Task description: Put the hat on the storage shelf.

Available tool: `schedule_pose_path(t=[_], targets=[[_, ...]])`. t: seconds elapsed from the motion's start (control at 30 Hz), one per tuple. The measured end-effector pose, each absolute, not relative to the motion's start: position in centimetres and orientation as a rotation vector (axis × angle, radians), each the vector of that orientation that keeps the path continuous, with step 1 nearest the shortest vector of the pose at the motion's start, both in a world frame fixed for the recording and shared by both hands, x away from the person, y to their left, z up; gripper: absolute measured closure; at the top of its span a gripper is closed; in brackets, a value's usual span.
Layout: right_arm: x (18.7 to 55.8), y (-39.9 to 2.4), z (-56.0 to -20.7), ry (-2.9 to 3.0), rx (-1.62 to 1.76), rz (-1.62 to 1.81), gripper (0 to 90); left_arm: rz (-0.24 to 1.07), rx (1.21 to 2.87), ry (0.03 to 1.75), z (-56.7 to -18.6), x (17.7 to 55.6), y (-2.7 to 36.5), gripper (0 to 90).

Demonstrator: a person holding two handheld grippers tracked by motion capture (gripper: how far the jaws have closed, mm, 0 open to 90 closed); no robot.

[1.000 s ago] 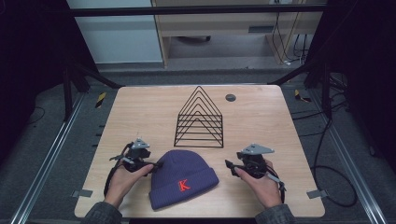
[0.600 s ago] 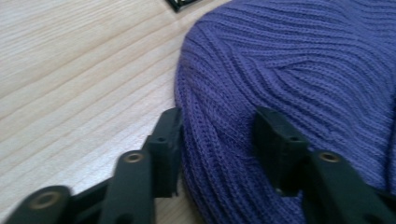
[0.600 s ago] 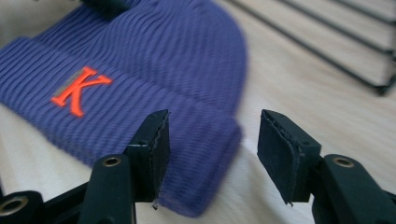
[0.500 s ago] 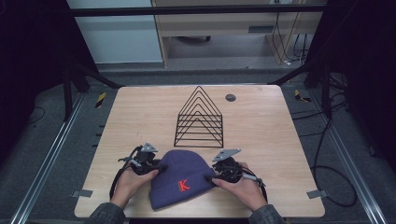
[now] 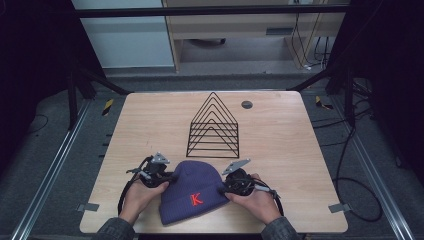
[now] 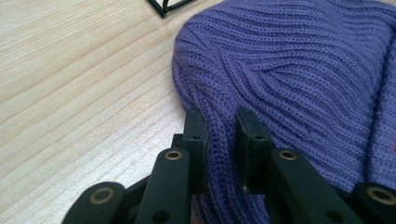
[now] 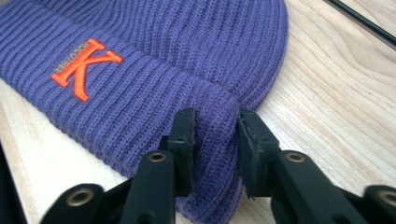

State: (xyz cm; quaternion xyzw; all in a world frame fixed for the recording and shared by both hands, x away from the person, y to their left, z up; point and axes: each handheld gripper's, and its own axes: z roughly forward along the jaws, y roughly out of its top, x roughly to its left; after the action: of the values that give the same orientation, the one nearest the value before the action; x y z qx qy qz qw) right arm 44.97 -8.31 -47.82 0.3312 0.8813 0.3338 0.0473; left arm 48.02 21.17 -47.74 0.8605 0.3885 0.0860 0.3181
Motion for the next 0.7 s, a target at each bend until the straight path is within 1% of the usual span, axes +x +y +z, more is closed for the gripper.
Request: schedule_pose_path(t=[0.1,0.23,0.33,0.53,0.7], targets=[[44.9,-8.4,-47.7,2.69,0.996,1.021,73.4,0.235,2.25,1.01,-47.2,47.8,21.3,76.2],[44.6,-8.5,-47.3,2.684,0.981,1.039,74.1,0.259,2.217,0.992,-46.2,47.4,21.5,76.4],[44.4,-8.6,-47.1,2.672,0.969,1.059,74.3,0.318,2.196,0.948,-44.7,46.5,21.4,76.5],[44.0,-8.8,-46.5,2.652,0.95,1.083,74.2,0.378,2.179,0.889,-42.6,45.7,20.7,76.6],[43.9,-9.1,-45.3,2.617,0.927,1.103,74.4,0.436,2.158,0.818,-39.7,45.0,19.7,76.8]])
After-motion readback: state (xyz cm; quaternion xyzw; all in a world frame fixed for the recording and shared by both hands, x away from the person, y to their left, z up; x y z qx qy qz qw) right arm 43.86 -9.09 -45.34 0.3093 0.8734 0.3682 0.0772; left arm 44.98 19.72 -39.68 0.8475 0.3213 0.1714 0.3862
